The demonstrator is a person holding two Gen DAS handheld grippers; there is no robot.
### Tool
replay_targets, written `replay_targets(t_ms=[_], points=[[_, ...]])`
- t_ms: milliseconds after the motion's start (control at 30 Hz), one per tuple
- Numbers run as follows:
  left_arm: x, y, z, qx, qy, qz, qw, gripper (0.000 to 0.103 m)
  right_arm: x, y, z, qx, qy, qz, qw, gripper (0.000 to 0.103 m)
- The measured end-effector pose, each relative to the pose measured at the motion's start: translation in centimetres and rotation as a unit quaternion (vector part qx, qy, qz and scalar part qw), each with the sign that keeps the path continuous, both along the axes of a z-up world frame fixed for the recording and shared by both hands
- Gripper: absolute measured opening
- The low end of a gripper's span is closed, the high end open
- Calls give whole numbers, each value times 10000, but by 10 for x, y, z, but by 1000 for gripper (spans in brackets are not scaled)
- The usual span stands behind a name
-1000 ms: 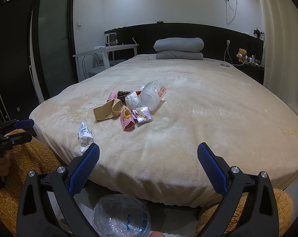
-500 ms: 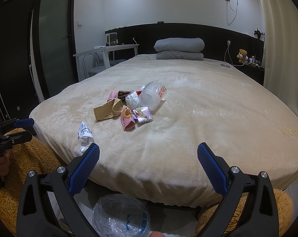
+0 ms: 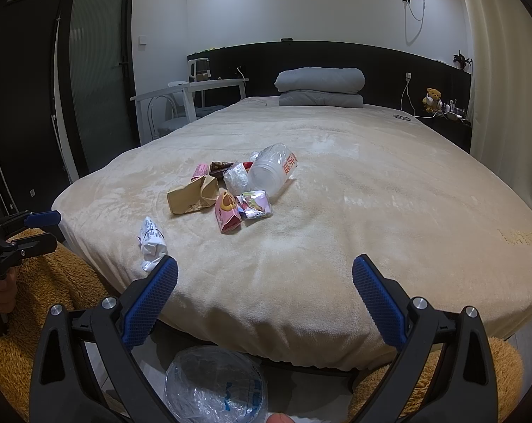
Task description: Collect trash
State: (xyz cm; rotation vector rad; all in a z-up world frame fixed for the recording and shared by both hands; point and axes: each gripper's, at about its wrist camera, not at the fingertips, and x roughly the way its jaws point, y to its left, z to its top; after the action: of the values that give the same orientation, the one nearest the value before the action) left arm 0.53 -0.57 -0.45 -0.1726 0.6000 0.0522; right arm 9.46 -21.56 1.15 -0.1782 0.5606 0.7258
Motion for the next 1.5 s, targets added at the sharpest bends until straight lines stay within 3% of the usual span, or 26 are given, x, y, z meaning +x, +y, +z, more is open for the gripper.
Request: replay_targets(t_ms=[1000,1500], points=[[3,0,0,9,40,9,10000,97,3,2,-4,-20,107,45,9999,98],[58,8,-17,-88,789,-228,9966,97,55,41,-13,-352,665,118,9971,98]])
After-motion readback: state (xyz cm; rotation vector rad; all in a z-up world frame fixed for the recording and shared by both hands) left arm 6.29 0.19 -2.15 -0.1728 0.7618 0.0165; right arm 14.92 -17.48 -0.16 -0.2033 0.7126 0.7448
